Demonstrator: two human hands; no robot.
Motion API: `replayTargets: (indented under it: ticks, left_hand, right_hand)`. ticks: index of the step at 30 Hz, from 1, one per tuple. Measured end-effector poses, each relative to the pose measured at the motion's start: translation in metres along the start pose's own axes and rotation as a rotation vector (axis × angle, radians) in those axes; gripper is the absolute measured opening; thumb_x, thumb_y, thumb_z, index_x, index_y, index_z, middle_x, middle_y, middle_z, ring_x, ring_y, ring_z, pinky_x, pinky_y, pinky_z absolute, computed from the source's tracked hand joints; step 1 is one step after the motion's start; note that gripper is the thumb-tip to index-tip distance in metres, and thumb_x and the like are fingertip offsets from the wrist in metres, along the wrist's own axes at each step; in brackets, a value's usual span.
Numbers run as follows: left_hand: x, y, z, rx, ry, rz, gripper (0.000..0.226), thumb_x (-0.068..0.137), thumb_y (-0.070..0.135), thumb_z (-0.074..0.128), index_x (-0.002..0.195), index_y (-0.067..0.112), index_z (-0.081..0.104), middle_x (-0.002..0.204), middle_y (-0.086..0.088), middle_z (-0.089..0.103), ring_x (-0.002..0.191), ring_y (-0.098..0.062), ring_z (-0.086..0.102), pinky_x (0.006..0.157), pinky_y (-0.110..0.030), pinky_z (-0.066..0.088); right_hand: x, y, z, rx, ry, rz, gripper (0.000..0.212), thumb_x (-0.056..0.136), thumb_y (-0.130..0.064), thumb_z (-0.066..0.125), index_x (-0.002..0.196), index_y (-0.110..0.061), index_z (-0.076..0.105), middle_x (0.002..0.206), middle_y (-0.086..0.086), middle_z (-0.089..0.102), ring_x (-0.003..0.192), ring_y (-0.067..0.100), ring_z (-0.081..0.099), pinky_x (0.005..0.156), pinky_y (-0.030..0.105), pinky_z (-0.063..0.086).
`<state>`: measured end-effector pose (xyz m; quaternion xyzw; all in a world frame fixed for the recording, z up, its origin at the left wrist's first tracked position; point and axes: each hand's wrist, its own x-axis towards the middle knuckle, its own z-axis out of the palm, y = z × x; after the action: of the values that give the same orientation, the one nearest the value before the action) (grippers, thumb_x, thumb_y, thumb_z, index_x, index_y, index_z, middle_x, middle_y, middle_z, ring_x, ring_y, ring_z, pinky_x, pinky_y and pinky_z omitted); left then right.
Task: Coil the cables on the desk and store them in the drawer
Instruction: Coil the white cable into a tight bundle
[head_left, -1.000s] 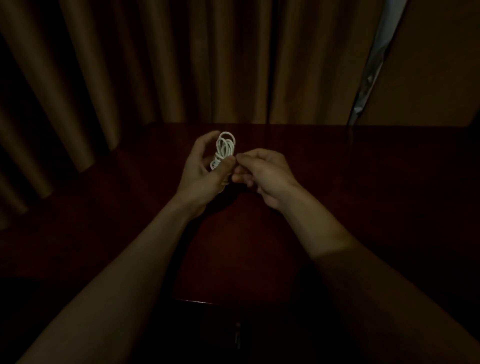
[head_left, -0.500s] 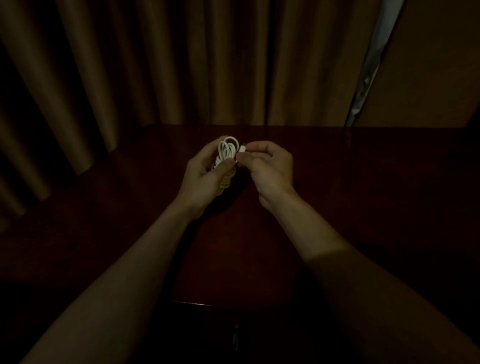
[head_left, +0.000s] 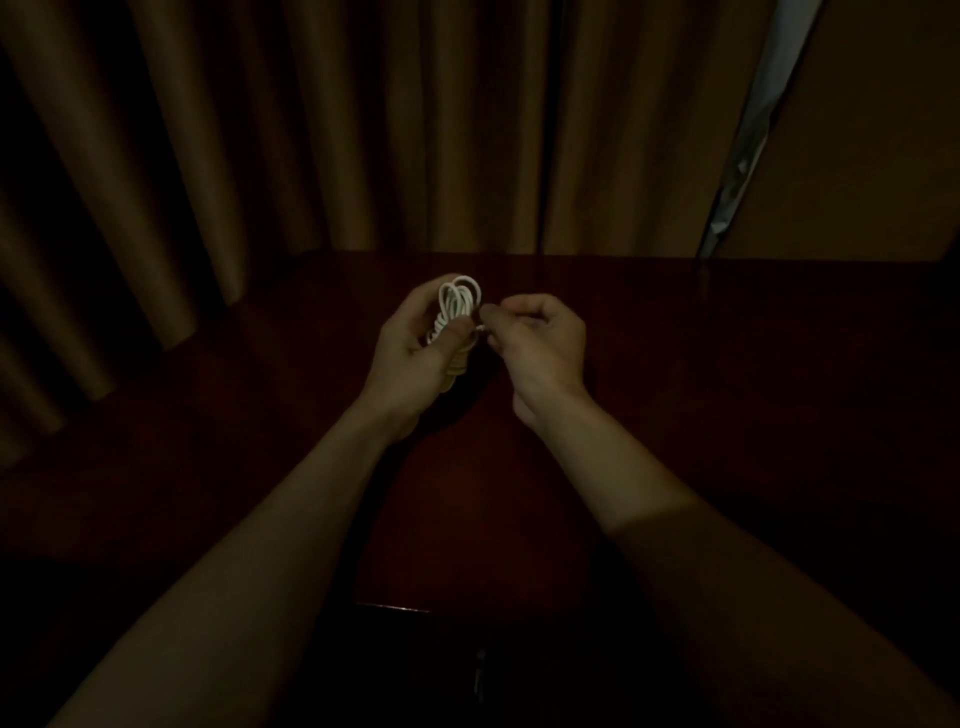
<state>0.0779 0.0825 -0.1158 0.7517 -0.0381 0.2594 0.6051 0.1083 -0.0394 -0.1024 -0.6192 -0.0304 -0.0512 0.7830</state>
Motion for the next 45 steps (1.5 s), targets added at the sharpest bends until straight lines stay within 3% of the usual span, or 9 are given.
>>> replayTargets:
  ticks: [2,6,13,22,28,33,38,41,45]
  left_hand:
    - [-0.001,0.001,0.000,0.009,0.018,0.010,0.040,0.102,0.010,0.063,0.138,0.024,0.057,0.125,0.006,0.069,0.114,-0.008,0.068,0.088,-0.024,0.057]
    - [-0.004,0.003,0.001,0.015,0.016,0.034,0.039,0.103,0.009,0.061,0.138,0.024,0.054,0.123,0.007,0.067,0.109,-0.001,0.068,0.084,-0.017,0.055]
    - [-0.002,0.002,0.003,0.036,-0.021,0.045,0.040,0.103,0.009,0.060,0.142,0.018,0.057,0.130,0.004,0.067,0.119,-0.008,0.066,0.094,-0.027,0.057]
    - [-0.002,0.002,0.004,-0.015,-0.062,0.034,0.040,0.104,0.009,0.057,0.144,0.018,0.058,0.131,0.005,0.068,0.121,-0.008,0.065,0.096,-0.026,0.055]
    - [0.001,0.002,0.000,-0.069,-0.126,-0.015,0.041,0.105,0.009,0.055,0.141,0.029,0.057,0.135,0.002,0.065,0.124,-0.014,0.064,0.097,-0.029,0.054]
    - [0.000,0.003,0.000,-0.084,-0.152,-0.034,0.040,0.102,0.008,0.059,0.127,0.040,0.062,0.126,0.005,0.067,0.113,-0.011,0.066,0.088,-0.027,0.053]
    - [-0.001,0.003,-0.001,-0.123,-0.156,-0.033,0.041,0.101,0.007,0.060,0.125,0.039,0.064,0.128,0.005,0.068,0.118,-0.014,0.067,0.090,-0.028,0.054]
    - [-0.002,0.004,0.000,-0.124,-0.150,-0.022,0.039,0.101,0.006,0.061,0.125,0.036,0.064,0.127,0.006,0.069,0.117,-0.012,0.067,0.090,-0.027,0.054]
    - [-0.003,0.004,0.001,-0.152,-0.156,-0.027,0.038,0.100,0.001,0.061,0.124,0.031,0.065,0.121,0.005,0.071,0.113,-0.012,0.069,0.088,-0.026,0.055]
  right_hand:
    - [0.003,0.004,-0.003,-0.104,0.038,0.024,0.020,0.086,-0.020,0.082,0.088,-0.016,0.063,0.088,0.006,0.072,0.082,0.019,0.073,0.069,0.028,0.058]
    - [0.002,0.003,-0.006,-0.239,-0.081,0.112,0.036,0.090,-0.041,0.078,0.074,-0.011,0.068,0.065,-0.002,0.067,0.053,0.003,0.059,0.052,0.018,0.045]
    - [0.003,0.004,-0.004,-0.246,-0.058,-0.091,0.009,0.094,-0.025,0.074,0.092,-0.017,0.077,0.086,-0.002,0.076,0.081,0.010,0.073,0.070,0.027,0.058]
    - [-0.002,0.001,-0.007,-0.326,-0.106,-0.222,0.018,0.097,-0.015,0.064,0.080,-0.014,0.064,0.062,-0.008,0.060,0.051,-0.003,0.053,0.050,0.015,0.042]
    - [-0.001,-0.002,-0.010,-0.410,-0.183,-0.277,0.020,0.102,-0.013,0.055,0.086,-0.008,0.066,0.068,-0.008,0.058,0.055,-0.003,0.052,0.049,0.013,0.039]
    - [0.004,0.004,-0.012,-0.325,-0.176,-0.130,0.018,0.101,-0.020,0.062,0.088,-0.010,0.069,0.071,-0.003,0.063,0.060,0.006,0.057,0.056,0.027,0.044]
    - [0.005,-0.001,-0.011,-0.162,-0.287,0.048,0.021,0.105,-0.020,0.057,0.119,-0.012,0.070,0.104,0.002,0.073,0.087,0.010,0.067,0.063,0.023,0.048]
    - [0.007,-0.005,-0.013,-0.099,-0.357,0.085,0.023,0.103,-0.013,0.053,0.109,-0.015,0.075,0.093,-0.002,0.073,0.082,0.009,0.063,0.066,0.025,0.043]
    - [0.010,-0.012,-0.019,0.082,-0.377,0.218,0.018,0.101,-0.015,0.057,0.092,-0.015,0.073,0.078,-0.003,0.063,0.062,0.005,0.051,0.055,0.023,0.033]
